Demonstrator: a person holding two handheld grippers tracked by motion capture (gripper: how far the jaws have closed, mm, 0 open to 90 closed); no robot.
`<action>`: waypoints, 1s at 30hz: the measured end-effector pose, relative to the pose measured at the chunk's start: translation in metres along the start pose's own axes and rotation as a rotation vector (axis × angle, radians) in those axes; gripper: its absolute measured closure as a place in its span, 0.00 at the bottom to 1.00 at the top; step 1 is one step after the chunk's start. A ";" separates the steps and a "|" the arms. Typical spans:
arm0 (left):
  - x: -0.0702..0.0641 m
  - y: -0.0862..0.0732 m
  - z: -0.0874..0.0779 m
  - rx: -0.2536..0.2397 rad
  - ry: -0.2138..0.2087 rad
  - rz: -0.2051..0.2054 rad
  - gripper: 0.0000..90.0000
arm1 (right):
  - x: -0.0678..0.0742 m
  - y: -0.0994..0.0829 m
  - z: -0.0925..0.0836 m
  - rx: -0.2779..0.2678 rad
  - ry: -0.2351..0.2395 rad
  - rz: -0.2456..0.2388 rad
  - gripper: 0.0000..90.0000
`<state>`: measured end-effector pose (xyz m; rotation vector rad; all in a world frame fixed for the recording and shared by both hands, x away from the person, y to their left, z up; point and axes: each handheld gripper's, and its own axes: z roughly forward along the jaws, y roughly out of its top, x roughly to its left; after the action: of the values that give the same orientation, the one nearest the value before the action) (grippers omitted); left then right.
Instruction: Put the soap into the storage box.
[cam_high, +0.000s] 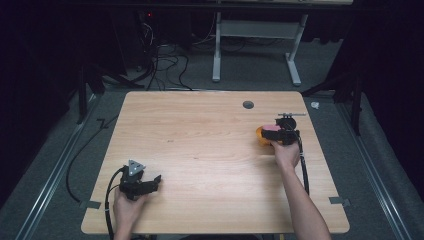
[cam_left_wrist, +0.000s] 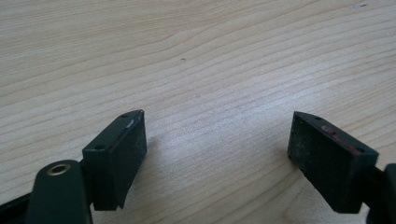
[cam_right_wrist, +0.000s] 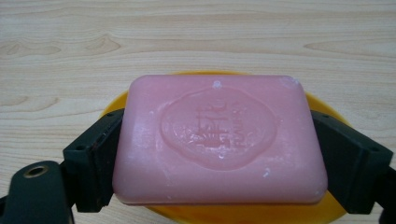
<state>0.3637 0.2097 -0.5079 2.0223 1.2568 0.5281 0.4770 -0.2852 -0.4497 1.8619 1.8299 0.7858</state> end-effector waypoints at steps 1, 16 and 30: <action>0.000 0.000 0.000 0.000 0.000 0.000 0.22 | 0.000 0.000 0.001 0.003 -0.001 0.002 0.15; 0.000 0.000 0.000 -0.001 0.000 -0.001 0.22 | -0.001 -0.001 0.008 0.019 -0.010 0.002 0.15; 0.000 0.000 0.000 -0.002 0.000 -0.002 0.22 | 0.001 -0.002 0.008 0.029 -0.027 -0.013 0.14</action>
<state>0.3636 0.2094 -0.5080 2.0195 1.2574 0.5282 0.4801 -0.2833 -0.4568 1.8670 1.8440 0.7299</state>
